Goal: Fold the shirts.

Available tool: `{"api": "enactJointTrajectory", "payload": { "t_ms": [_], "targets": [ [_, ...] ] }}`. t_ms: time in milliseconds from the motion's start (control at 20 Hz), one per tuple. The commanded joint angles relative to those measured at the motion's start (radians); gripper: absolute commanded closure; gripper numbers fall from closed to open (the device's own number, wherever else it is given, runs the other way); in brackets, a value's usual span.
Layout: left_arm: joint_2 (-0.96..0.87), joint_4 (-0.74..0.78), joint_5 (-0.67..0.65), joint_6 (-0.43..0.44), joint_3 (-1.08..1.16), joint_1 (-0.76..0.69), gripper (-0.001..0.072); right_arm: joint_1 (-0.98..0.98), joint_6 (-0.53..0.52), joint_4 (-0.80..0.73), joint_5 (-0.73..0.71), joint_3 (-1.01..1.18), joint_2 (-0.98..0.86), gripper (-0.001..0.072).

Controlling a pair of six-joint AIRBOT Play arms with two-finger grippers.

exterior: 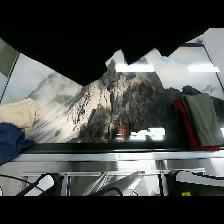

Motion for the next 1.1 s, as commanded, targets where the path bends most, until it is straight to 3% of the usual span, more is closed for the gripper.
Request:
{"api": "enactJointTrajectory", "payload": {
  "t_ms": [0, 200, 350, 500, 600, 800, 850, 950, 1000, 1050],
  "targets": [
    [0.101, -0.06, -0.048, 0.095, -0.238, 0.09, 0.0698, -0.035, 0.027, 0.03, 0.131, 0.016, 0.02, 0.0693],
    [0.053, -0.057, -0.074, 0.177, -0.351, -0.067, 0.0697, 0.042, -0.042, 0.0, 0.211, -0.131, 0.062, 0.0693],
    [-0.024, -0.01, -0.048, 0.212, -0.428, -0.289, 0.0697, 0.275, -0.092, -0.137, 0.245, -0.32, 0.07, 0.0693],
    [-0.13, 0.21, 0.044, 0.212, -0.492, -0.495, 0.0697, 0.53, -0.118, -0.422, 0.134, -0.546, 0.07, 0.0693],
    [-0.218, 0.339, 0.092, 0.2, -0.529, -0.574, 0.0697, 0.61, -0.075, -0.61, -0.014, -0.688, 0.066, 0.0693],
    [-0.385, 0.387, 0.105, 0.201, -0.595, -0.604, 0.0697, 0.602, -0.034, -0.729, -0.172, -0.85, -0.025, 0.0691],
    [-0.427, 0.389, 0.095, 0.201, -0.599, -0.604, 0.0697, 0.592, -0.035, -0.755, -0.187, -0.851, -0.058, 0.0657],
    [-0.497, 0.387, 0.059, 0.201, -0.599, -0.592, 0.0697, 0.554, -0.032, -0.784, -0.235, -0.85, -0.098, 0.0235],
    [-0.523, 0.386, 0.047, 0.201, -0.599, -0.588, 0.0696, 0.526, -0.007, -0.784, -0.246, -0.85, -0.101, 0.0126],
    [-0.544, 0.386, 0.038, 0.201, -0.599, -0.588, 0.0696, 0.501, 0.006, -0.782, -0.245, -0.849, -0.096, 0.0104]
  ]
}}
